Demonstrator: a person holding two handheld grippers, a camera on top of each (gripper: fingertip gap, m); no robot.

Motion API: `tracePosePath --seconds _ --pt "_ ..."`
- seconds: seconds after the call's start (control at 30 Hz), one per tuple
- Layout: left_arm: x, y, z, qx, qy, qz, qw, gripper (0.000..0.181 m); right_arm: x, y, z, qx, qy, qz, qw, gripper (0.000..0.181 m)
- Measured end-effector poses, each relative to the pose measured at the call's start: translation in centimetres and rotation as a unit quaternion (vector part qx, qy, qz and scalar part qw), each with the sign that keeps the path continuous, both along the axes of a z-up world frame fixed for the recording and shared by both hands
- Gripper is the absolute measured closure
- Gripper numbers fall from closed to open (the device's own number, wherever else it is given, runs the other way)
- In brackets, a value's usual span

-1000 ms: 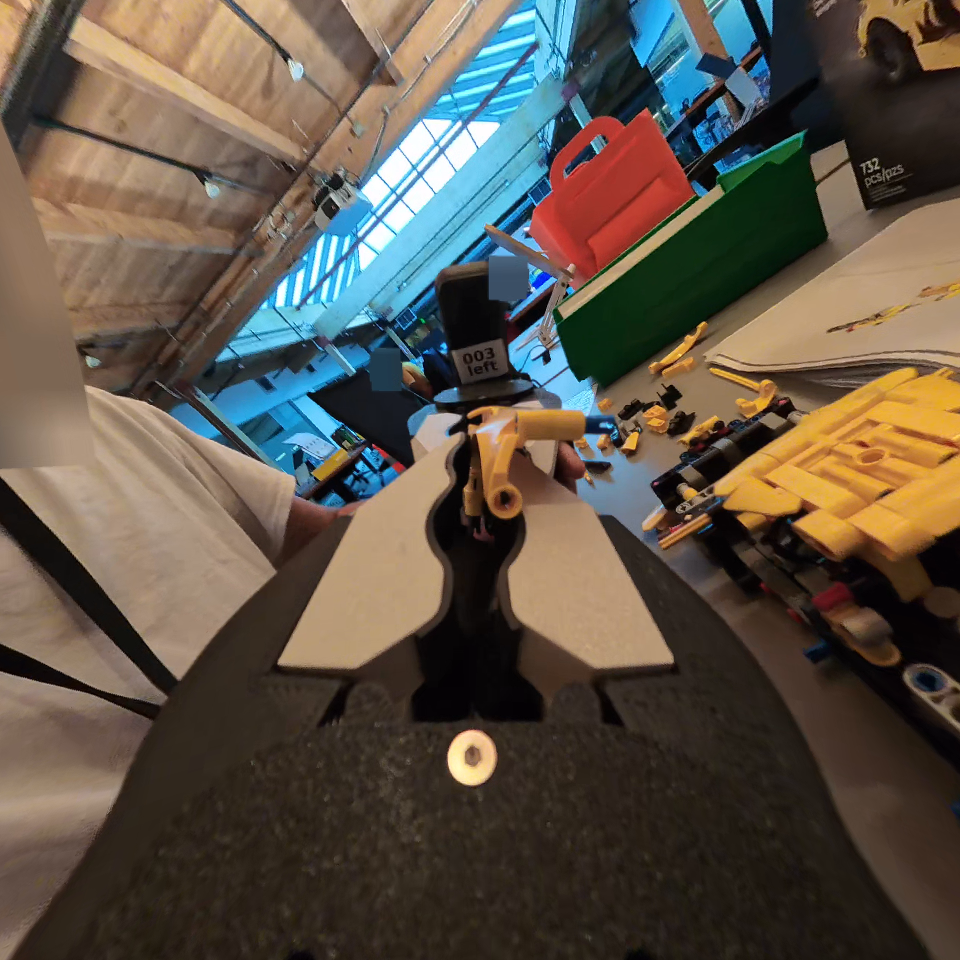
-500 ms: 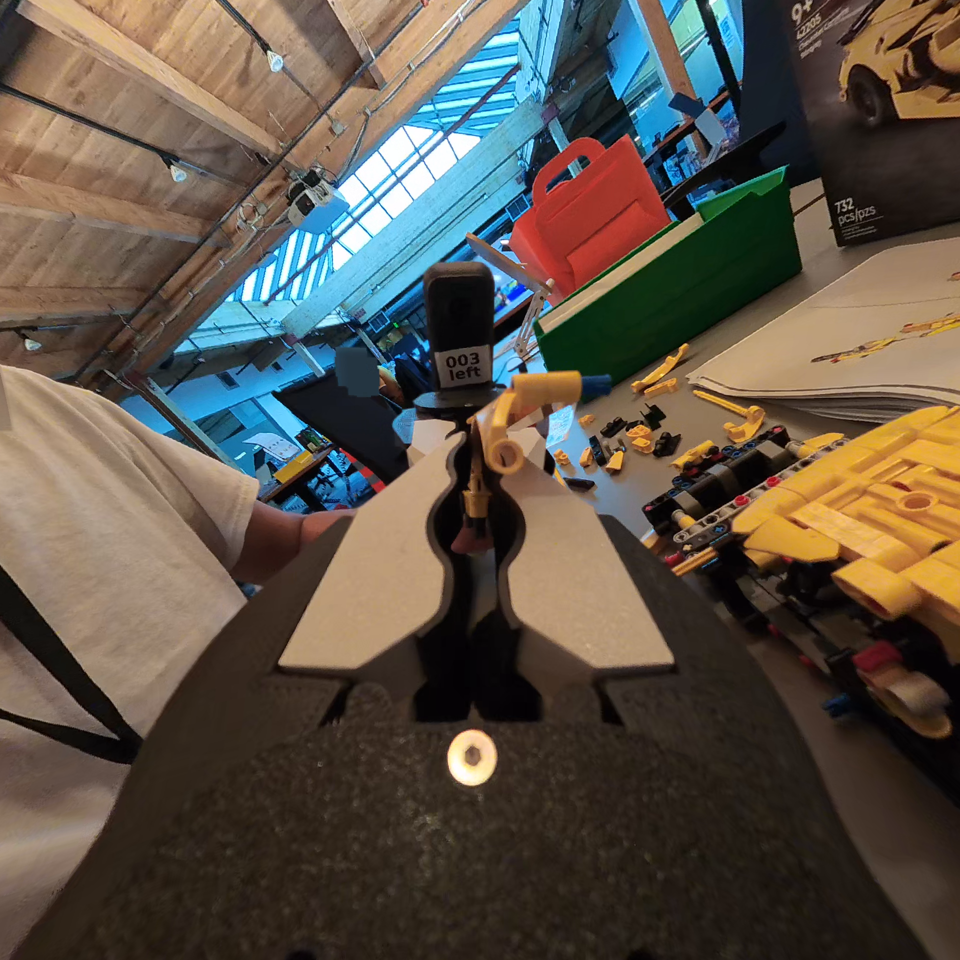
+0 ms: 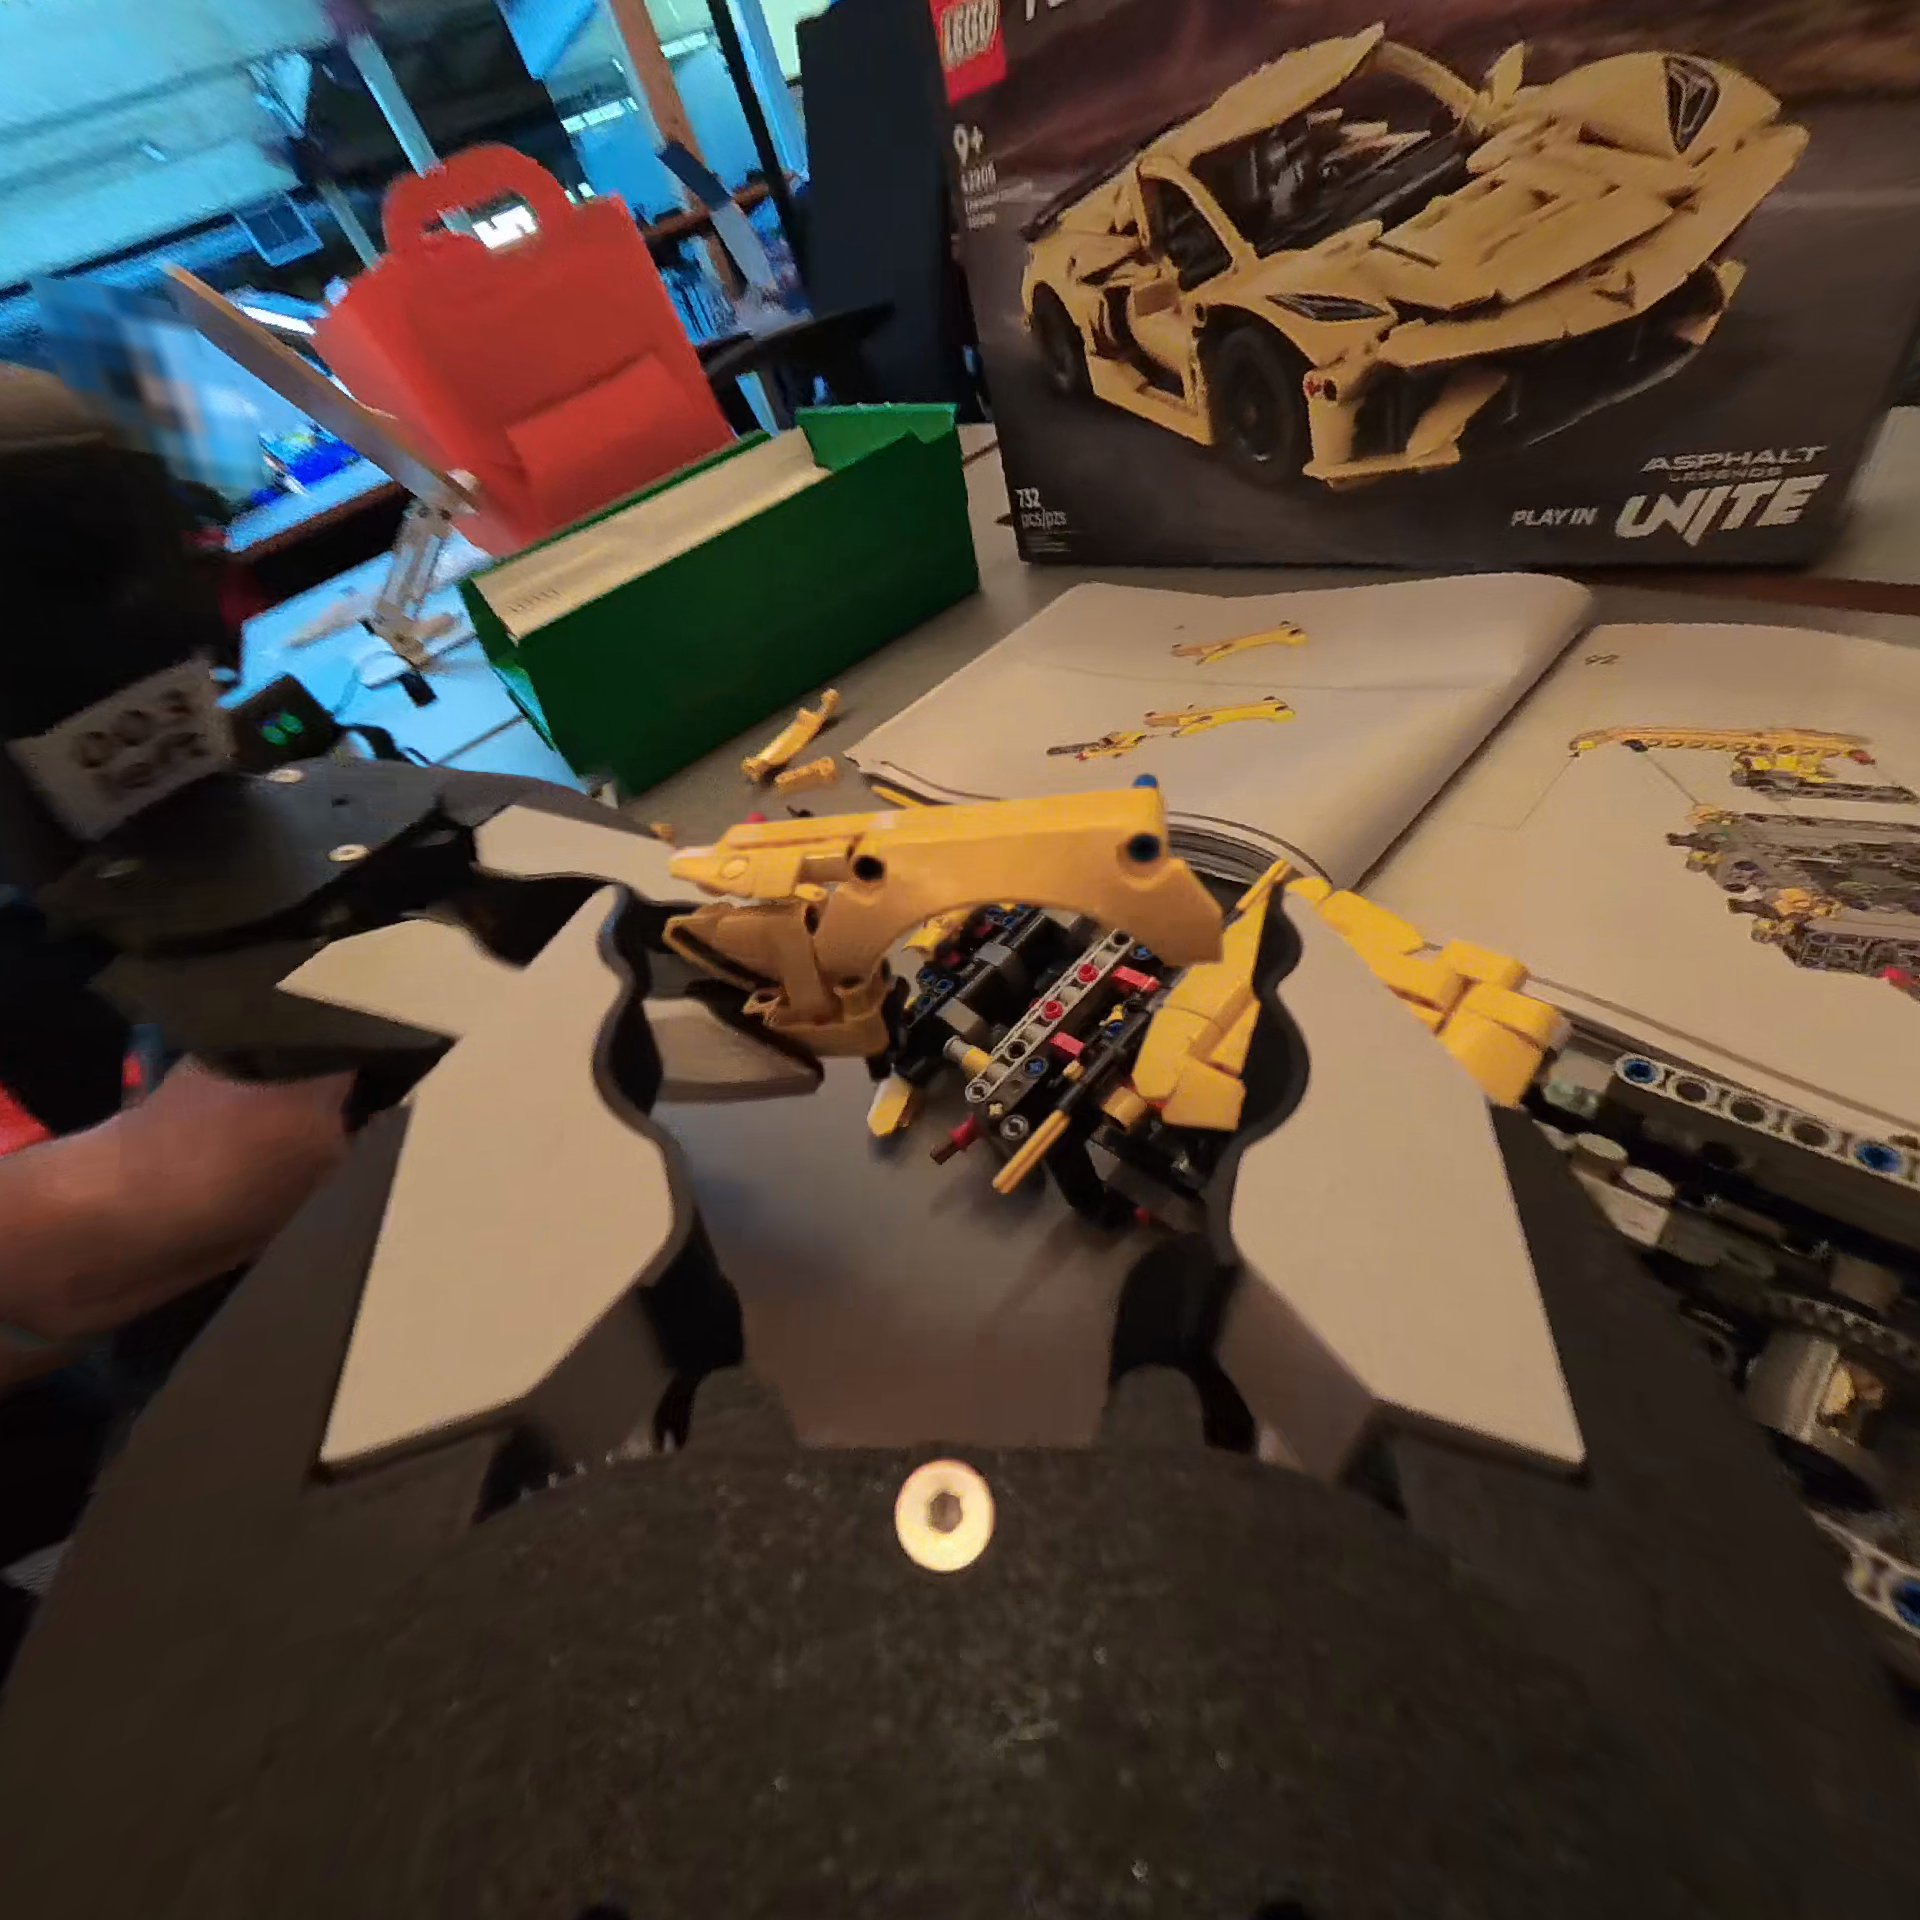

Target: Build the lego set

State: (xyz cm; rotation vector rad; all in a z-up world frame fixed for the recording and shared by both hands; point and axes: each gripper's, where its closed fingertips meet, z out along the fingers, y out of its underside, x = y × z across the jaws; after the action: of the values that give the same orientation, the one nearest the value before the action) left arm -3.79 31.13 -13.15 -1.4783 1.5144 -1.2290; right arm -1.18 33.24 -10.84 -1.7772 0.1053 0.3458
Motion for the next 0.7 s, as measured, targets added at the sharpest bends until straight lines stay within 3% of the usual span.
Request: tracePosePath --seconds 0.23,0.57,0.7 --pt "-0.1 -0.5 0.2 0.040 -0.001 0.012 0.999 0.157 -0.6 0.5 -0.6 -0.025 -0.054 -0.023 0.998 0.063" --pt "-0.1 -0.6 0.1 0.040 0.002 0.010 0.999 0.157 -0.6 0.4 -1.1 -0.045 -0.012 -0.026 0.999 0.067" --pt "-0.2 -0.2 0.8 0.019 -0.015 0.005 1.000 0.157 -0.7 0.6 0.0 -0.034 -0.043 -0.010 0.998 0.064"
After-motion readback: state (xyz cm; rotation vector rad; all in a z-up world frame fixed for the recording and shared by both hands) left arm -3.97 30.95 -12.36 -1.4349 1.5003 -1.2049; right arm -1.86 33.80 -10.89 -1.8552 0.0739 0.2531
